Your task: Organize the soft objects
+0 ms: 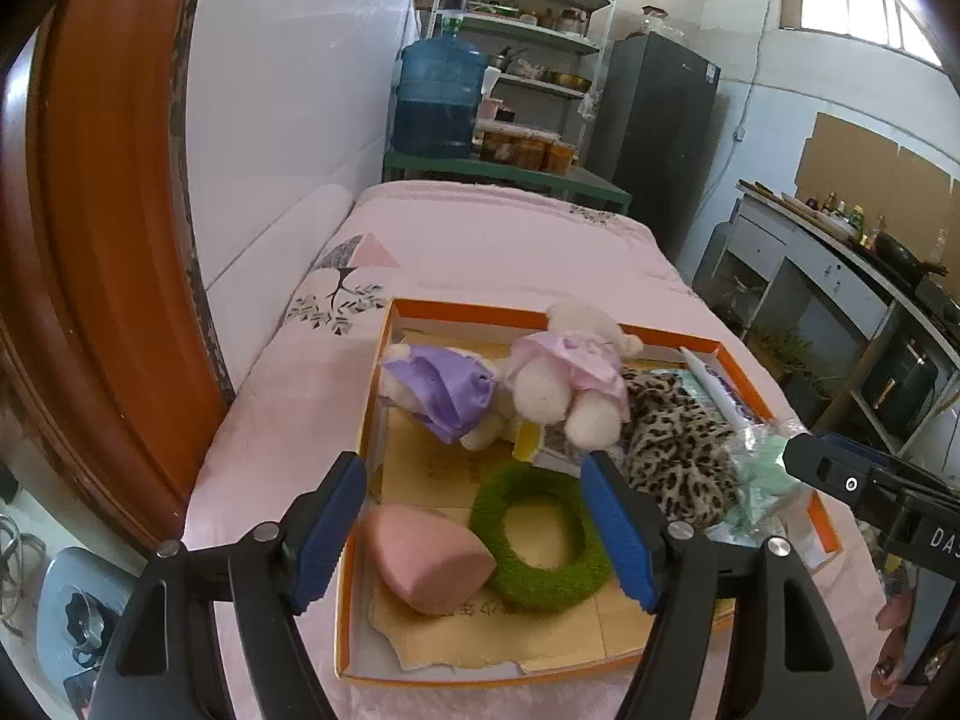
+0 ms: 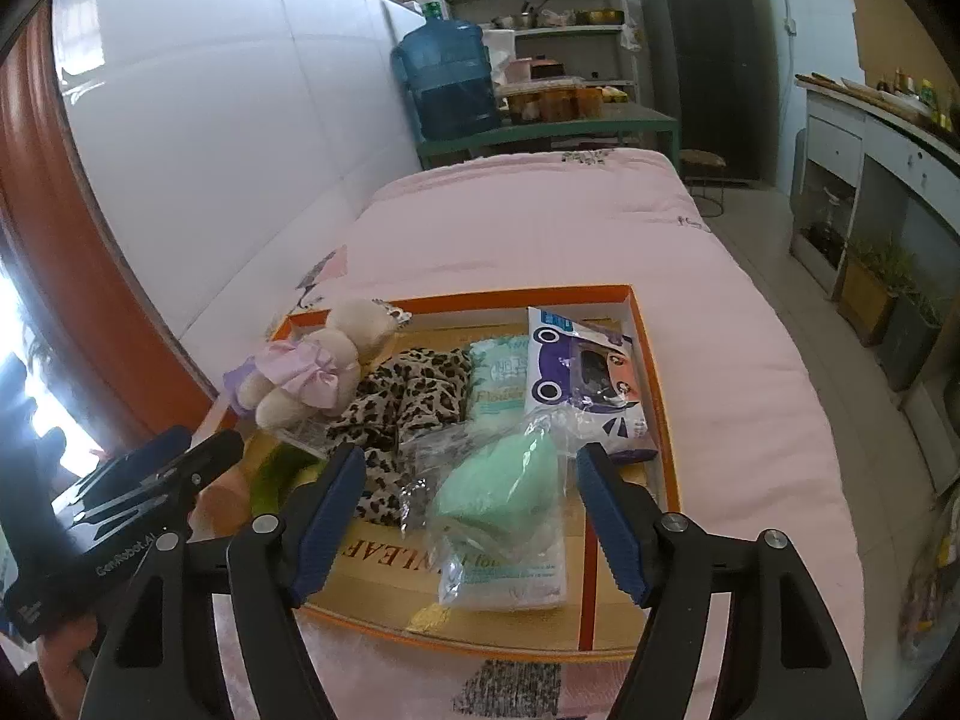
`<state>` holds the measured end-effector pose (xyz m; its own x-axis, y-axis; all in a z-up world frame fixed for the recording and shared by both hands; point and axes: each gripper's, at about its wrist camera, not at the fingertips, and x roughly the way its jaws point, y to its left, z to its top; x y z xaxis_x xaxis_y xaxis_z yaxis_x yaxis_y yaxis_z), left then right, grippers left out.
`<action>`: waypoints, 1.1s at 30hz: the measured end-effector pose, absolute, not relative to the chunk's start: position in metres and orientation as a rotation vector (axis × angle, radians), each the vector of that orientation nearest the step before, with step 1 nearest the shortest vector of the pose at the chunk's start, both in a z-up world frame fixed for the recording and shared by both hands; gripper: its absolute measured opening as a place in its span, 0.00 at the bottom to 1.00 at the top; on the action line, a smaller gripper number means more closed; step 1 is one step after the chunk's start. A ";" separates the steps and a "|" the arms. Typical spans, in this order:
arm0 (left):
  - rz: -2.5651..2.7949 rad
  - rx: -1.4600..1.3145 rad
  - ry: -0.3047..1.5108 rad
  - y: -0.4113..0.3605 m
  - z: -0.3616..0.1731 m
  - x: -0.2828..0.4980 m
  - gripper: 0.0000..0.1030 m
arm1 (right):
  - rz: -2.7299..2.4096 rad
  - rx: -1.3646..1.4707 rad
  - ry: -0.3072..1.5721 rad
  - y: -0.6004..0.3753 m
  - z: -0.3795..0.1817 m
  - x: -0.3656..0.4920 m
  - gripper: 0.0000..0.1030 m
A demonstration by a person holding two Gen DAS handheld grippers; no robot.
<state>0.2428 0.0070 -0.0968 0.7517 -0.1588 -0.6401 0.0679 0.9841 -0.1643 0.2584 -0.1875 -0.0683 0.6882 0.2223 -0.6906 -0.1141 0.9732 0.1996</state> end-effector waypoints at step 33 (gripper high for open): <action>-0.145 -0.133 0.632 0.002 -0.052 0.188 0.71 | 0.153 0.102 0.742 -0.181 -0.031 0.196 0.75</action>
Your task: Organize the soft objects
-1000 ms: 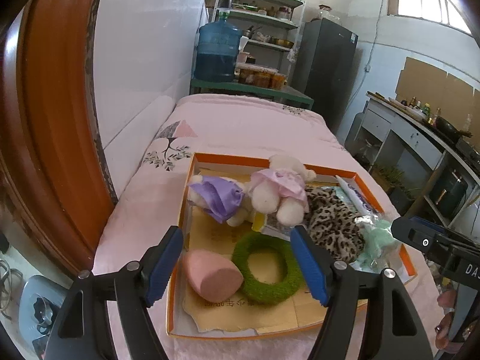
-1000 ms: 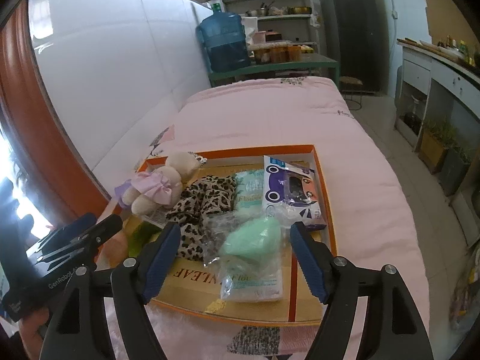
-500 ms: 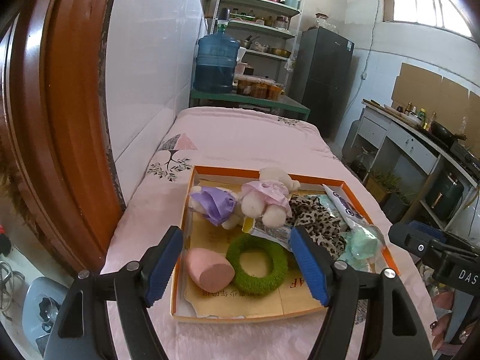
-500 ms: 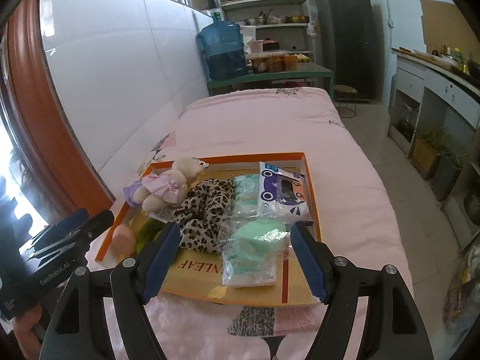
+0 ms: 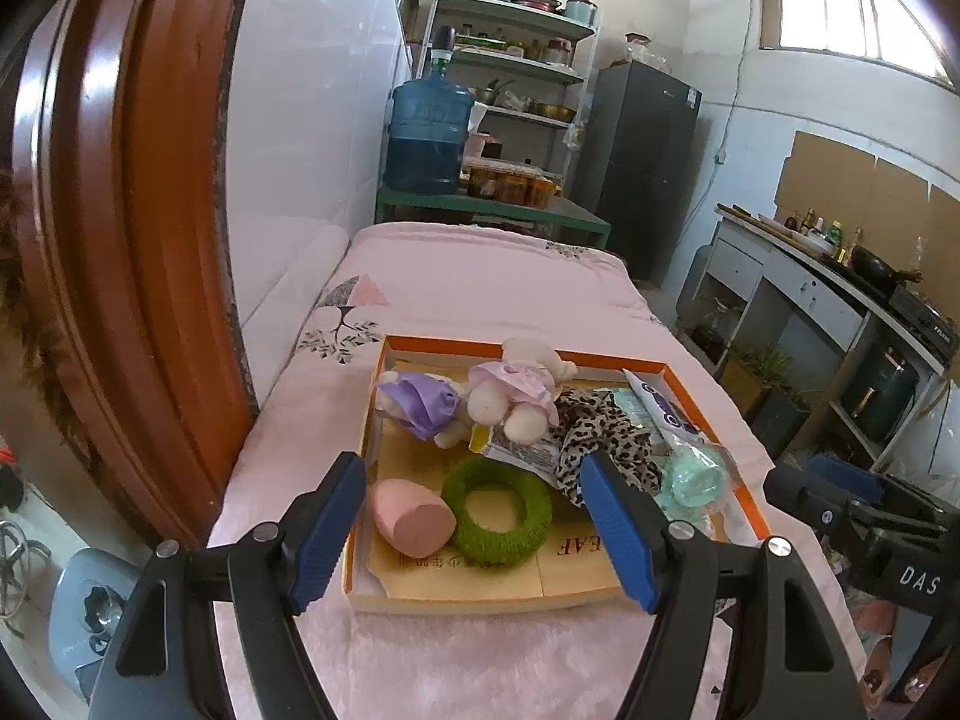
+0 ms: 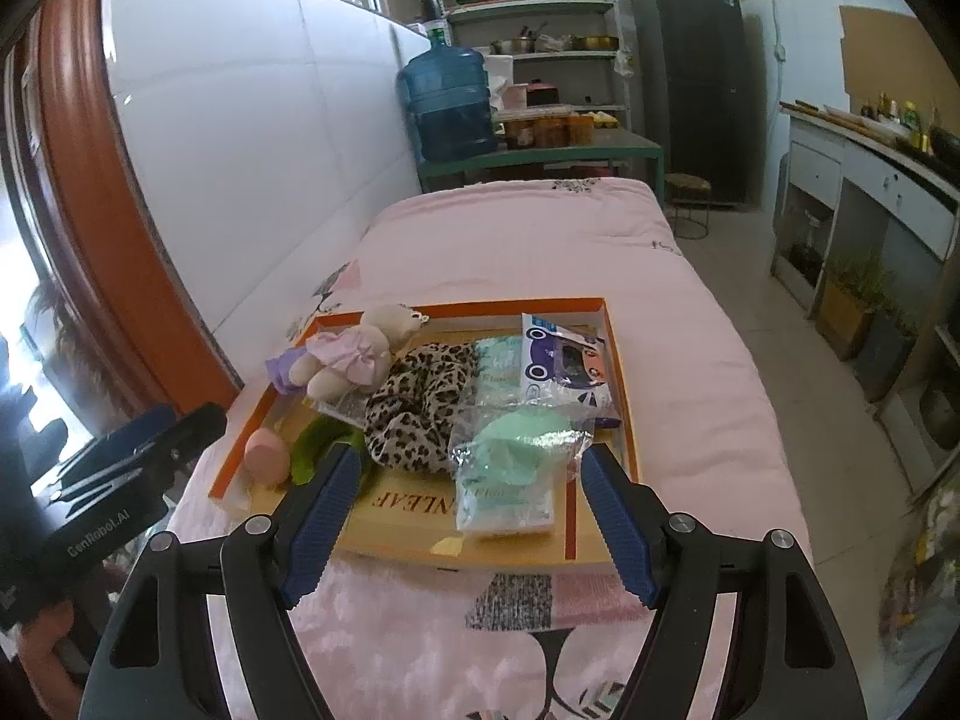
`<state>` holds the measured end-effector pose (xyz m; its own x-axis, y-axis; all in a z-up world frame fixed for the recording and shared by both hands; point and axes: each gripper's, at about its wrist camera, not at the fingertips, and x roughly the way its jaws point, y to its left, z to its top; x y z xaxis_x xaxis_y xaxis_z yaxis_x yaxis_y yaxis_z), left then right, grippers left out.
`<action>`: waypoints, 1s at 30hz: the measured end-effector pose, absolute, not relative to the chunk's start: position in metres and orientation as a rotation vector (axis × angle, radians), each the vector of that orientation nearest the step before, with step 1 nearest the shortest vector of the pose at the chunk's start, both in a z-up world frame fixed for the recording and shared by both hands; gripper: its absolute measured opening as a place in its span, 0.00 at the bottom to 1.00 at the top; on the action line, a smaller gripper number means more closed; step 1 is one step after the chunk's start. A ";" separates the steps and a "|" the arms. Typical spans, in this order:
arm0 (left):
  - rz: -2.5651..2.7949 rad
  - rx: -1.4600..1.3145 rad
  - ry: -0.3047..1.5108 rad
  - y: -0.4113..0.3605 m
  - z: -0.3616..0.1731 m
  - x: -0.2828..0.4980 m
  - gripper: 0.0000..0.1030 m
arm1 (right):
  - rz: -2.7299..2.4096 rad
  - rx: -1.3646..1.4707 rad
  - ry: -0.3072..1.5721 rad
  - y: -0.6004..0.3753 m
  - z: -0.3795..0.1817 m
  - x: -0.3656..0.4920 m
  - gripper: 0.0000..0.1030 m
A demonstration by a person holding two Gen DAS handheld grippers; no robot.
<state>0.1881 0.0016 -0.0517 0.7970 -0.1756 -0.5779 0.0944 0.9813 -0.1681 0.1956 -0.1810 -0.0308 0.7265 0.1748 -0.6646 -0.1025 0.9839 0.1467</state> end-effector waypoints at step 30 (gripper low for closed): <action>-0.136 -0.114 0.591 -0.004 -0.029 0.116 0.71 | 0.120 0.052 0.708 -0.164 -0.005 0.116 0.75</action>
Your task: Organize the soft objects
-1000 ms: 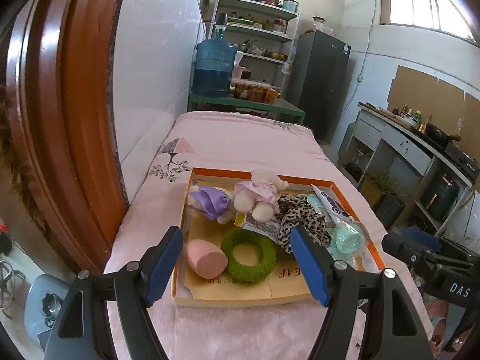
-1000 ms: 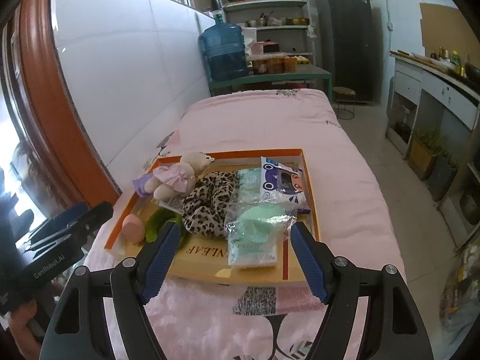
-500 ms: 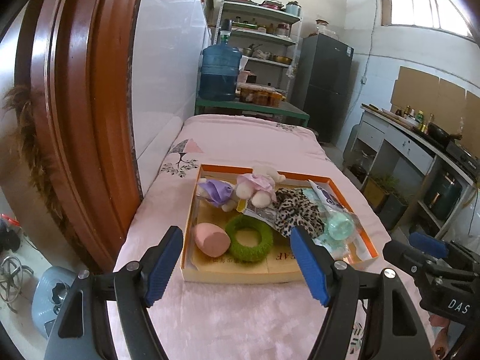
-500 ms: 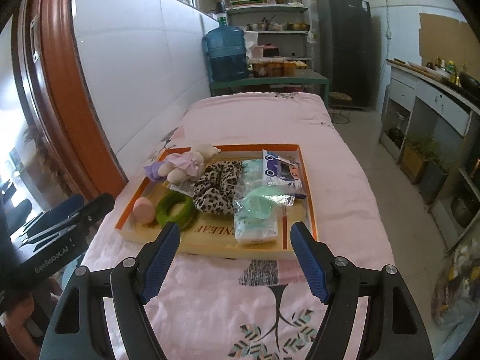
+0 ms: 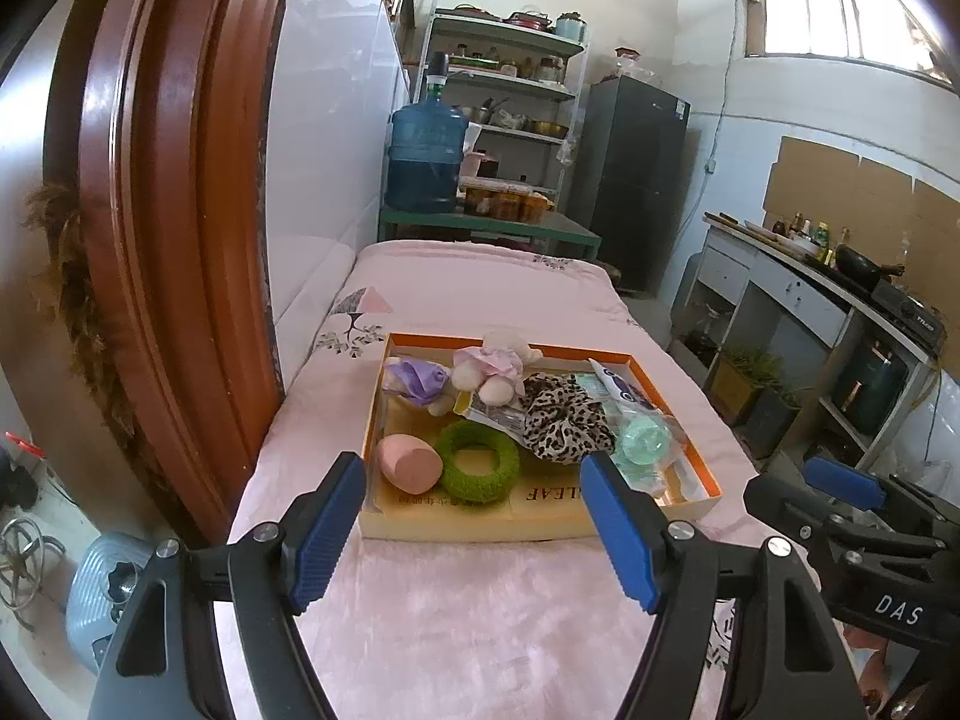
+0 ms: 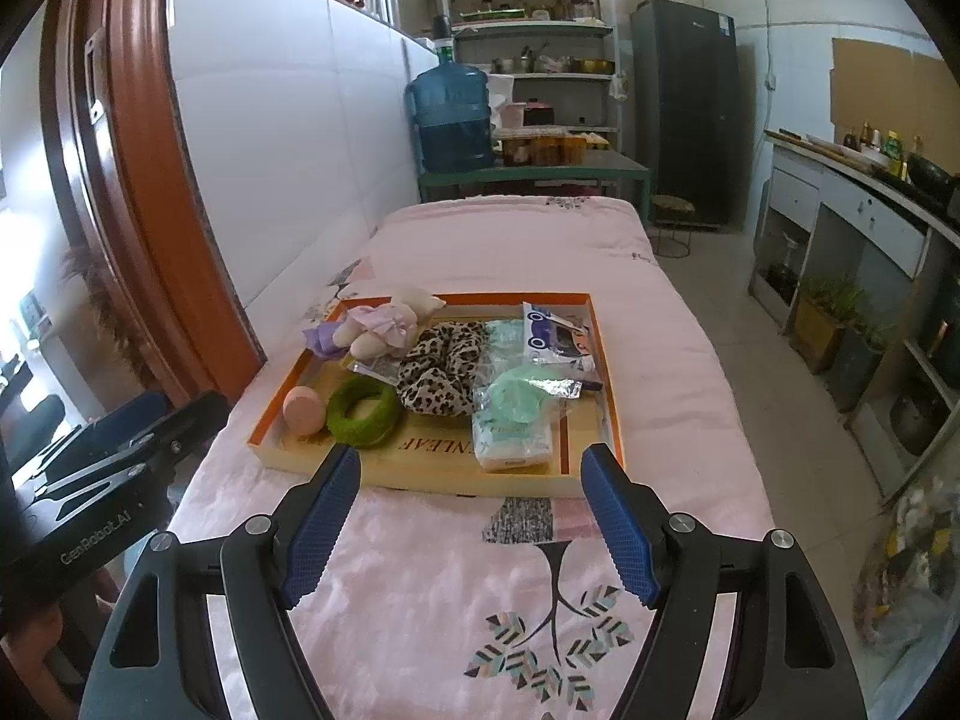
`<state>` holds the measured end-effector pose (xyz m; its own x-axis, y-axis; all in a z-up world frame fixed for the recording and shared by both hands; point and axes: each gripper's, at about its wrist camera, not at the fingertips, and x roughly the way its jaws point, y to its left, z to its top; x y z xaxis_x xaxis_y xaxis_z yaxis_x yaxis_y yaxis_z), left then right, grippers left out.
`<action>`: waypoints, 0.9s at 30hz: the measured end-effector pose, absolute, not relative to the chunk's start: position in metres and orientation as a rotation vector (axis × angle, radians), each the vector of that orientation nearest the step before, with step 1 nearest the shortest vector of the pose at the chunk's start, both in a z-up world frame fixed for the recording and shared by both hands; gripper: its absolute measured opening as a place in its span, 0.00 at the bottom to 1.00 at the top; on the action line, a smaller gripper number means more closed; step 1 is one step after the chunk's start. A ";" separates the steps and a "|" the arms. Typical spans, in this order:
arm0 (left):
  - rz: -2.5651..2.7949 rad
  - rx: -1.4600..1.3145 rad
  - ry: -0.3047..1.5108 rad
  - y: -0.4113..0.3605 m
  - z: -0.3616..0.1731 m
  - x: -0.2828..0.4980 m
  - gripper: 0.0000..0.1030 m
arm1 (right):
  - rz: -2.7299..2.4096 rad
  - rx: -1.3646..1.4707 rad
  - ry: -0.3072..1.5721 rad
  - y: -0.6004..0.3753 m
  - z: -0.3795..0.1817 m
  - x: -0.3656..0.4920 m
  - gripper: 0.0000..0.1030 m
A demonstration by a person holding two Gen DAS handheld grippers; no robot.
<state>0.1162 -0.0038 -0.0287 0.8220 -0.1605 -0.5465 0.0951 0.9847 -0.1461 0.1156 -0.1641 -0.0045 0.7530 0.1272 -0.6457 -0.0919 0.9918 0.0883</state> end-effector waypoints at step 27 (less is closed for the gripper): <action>0.099 -0.026 0.454 -0.013 0.021 0.014 0.71 | -0.003 0.039 0.600 -0.145 0.043 0.024 0.75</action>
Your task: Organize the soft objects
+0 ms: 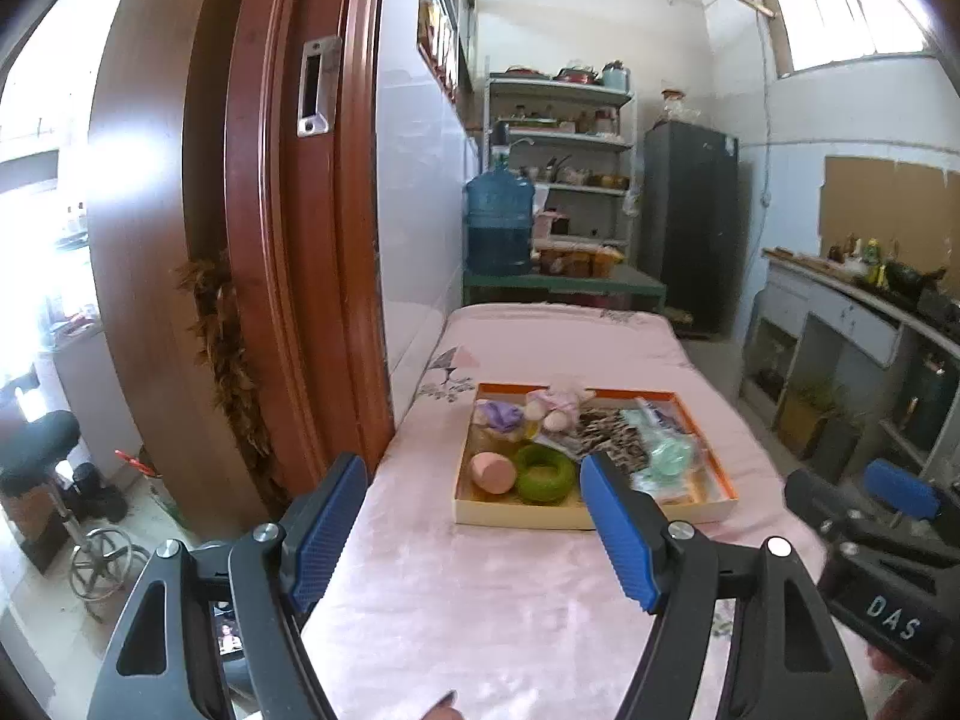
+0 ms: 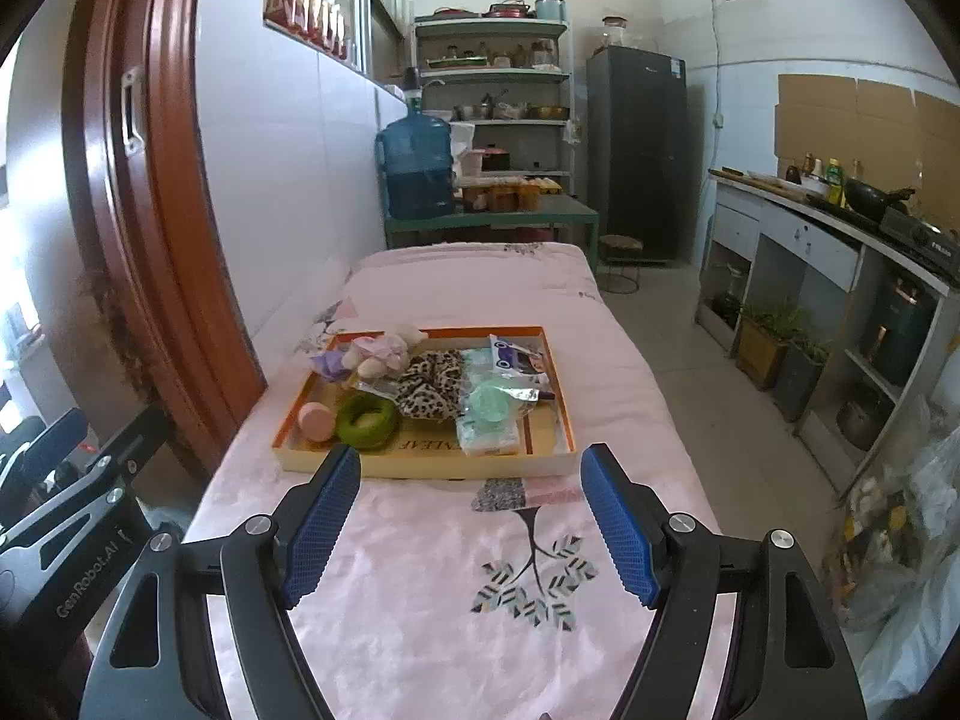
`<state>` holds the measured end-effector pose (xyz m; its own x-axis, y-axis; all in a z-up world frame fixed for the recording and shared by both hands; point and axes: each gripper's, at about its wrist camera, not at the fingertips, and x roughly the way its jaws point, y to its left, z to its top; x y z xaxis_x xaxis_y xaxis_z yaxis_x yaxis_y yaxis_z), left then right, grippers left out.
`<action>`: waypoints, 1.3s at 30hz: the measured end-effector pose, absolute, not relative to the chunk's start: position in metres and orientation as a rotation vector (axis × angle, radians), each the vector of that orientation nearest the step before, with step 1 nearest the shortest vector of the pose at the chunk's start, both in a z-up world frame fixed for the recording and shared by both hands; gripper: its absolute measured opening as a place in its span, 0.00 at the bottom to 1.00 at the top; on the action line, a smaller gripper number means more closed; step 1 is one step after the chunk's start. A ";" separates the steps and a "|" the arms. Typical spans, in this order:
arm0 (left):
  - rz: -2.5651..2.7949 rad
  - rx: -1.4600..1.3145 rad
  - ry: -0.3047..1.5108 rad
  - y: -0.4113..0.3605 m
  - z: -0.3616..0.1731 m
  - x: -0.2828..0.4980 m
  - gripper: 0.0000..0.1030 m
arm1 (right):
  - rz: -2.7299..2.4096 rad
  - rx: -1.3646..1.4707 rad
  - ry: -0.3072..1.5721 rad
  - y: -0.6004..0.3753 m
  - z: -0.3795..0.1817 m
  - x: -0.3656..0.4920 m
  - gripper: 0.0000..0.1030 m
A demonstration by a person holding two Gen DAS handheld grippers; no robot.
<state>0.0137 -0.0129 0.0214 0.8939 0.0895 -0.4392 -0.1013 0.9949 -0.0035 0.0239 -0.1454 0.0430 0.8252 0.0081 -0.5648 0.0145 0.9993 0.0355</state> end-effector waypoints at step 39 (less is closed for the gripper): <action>0.005 -0.039 0.538 -0.019 0.016 -0.034 0.71 | -0.051 0.036 0.588 -0.138 0.047 -0.038 0.75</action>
<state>-0.0338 -0.0191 0.0159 0.8589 -0.0054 -0.5121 -0.0152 0.9992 -0.0360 -0.0375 -0.1378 0.0465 0.8308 -0.0383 -0.5552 0.0586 0.9981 0.0188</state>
